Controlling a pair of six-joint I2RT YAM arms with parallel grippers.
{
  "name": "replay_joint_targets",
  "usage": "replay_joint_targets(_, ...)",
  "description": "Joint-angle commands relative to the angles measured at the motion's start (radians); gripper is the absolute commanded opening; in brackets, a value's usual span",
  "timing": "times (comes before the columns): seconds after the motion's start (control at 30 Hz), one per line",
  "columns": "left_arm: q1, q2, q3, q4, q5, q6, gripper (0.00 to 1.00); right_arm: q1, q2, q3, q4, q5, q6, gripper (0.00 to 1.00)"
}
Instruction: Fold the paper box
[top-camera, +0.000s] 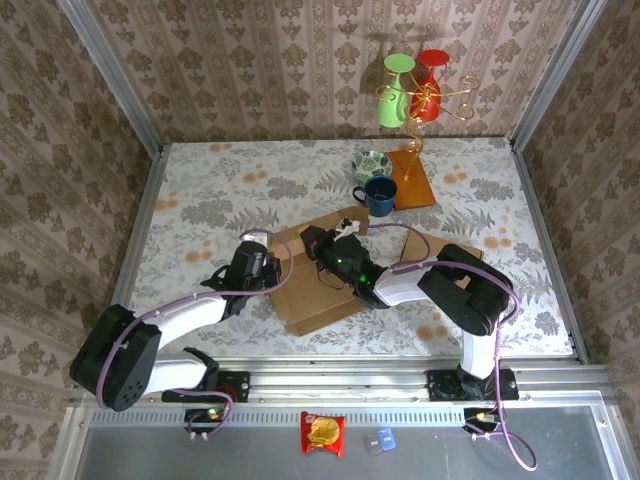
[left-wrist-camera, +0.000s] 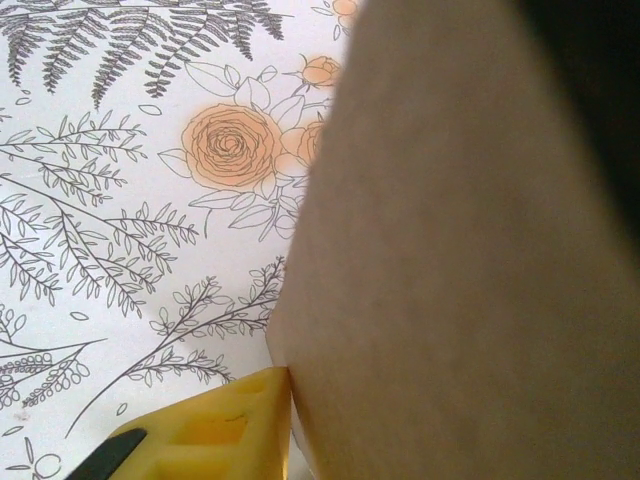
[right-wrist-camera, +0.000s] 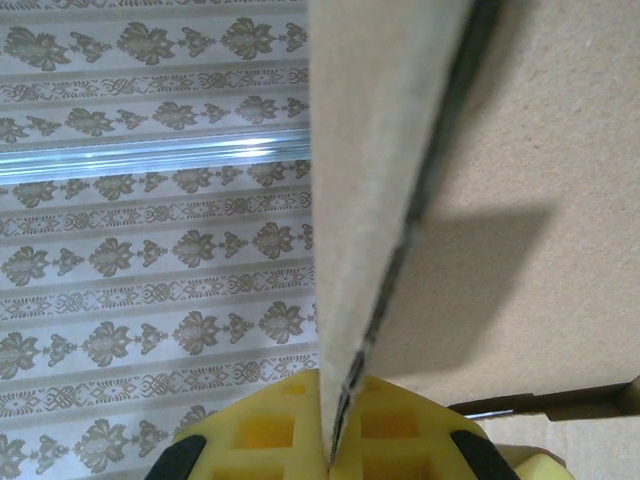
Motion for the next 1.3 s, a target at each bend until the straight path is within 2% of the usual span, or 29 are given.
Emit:
replay_joint_targets(0.0, -0.01, 0.025, 0.031, 0.012, -0.034, -0.037, 0.24, 0.019, 0.024, -0.019, -0.059, -0.011, -0.006, 0.0)
replay_joint_targets(0.17, -0.026, 0.042, 0.048, 0.012, -0.062, -0.088, 0.21, 0.021, 0.027, -0.011, -0.072, -0.013, -0.002, 0.0)
replay_joint_targets(0.57, -0.058, 0.102, 0.11, -0.048, -0.14, -0.188, 0.22, 0.042, 0.028, 0.005, -0.12, 0.016, 0.013, 0.0)
replay_joint_targets(0.73, -0.058, 0.133, 0.132, -0.084, -0.177, -0.218, 0.13, 0.042, 0.022, 0.008, -0.136, 0.021, 0.023, 0.0)
replay_joint_targets(0.83, -0.059, 0.15, 0.142, -0.098, -0.189, -0.217, 0.0, 0.042, 0.011, 0.009, -0.159, 0.025, 0.03, 0.0)
replay_joint_targets(0.97, -0.059, 0.146, 0.15, -0.126, -0.23, -0.203, 0.0, 0.041, -0.021, 0.01, -0.231, 0.028, 0.026, 0.14)
replay_joint_targets(1.1, -0.057, 0.136, 0.152, -0.135, -0.261, -0.181, 0.0, 0.038, -0.087, -0.001, -0.323, 0.041, 0.007, 0.41)
replay_joint_targets(1.17, -0.051, 0.131, 0.152, -0.128, -0.254, -0.163, 0.0, 0.027, -0.135, 0.003, -0.396, 0.033, -0.01, 0.52)
replay_joint_targets(1.27, -0.022, 0.124, 0.16, -0.123, -0.204, -0.121, 0.0, -0.002, -0.234, 0.026, -0.54, -0.009, -0.086, 0.62)
